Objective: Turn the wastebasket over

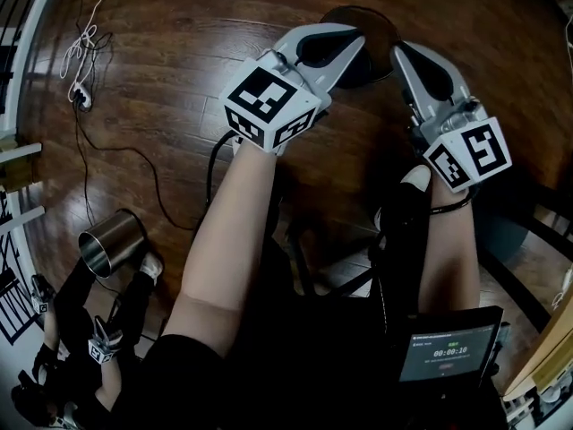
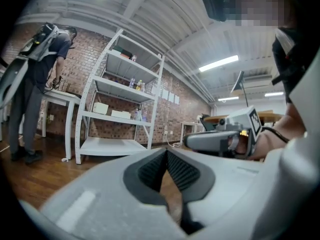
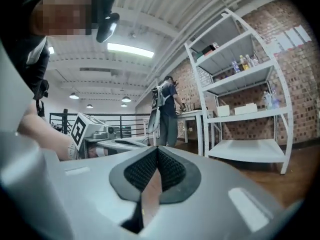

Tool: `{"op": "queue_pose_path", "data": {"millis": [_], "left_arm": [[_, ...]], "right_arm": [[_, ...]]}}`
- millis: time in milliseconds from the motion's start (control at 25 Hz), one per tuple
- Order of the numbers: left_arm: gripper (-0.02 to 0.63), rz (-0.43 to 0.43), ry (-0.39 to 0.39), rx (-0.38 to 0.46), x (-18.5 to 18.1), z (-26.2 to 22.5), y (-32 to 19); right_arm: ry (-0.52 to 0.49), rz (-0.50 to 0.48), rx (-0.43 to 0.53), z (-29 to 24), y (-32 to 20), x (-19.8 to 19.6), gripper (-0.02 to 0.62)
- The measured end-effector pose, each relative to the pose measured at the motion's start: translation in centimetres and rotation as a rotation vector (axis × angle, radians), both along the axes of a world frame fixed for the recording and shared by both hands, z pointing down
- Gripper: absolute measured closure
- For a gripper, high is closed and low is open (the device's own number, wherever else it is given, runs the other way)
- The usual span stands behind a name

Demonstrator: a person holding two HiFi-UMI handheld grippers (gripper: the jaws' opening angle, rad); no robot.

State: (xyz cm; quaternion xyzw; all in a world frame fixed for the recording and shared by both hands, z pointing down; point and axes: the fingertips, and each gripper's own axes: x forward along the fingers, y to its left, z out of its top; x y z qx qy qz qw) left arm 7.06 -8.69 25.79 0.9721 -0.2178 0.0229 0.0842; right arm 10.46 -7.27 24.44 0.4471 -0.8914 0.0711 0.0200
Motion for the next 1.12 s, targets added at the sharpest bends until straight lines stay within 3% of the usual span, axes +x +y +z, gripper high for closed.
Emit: {"op": "queue_pose_path", "data": {"millis": [160, 440, 600, 760, 1120], "left_arm": [[0.604, 0.003, 0.017, 0.019, 0.5, -0.5, -0.1], [0.604, 0.001, 0.008, 0.008, 1.2, 0.3, -1.2], [0.604, -0.006, 0.003, 0.006, 0.8, 0.8, -0.9], [0.604, -0.007, 0.010, 0.001, 0.5, 0.9, -0.6], [0.604, 0.001, 0.004, 0.009, 0.7, 1.1, -0.3]], "right_arm": [[-0.006, -0.053, 0.038, -0.6, -1.4, -0.6, 0.586], [-0.079, -0.036, 0.021, 0.0, -3.0, -0.2, 0.586], [-0.045, -0.084, 0.038, -0.2, -2.3, -1.9, 0.585], [0.020, -0.105, 0.052, 0.3, -0.7, -1.0, 0.585], [0.013, -0.120, 0.050, 1.5, -0.5, -1.1, 0.586]]}}
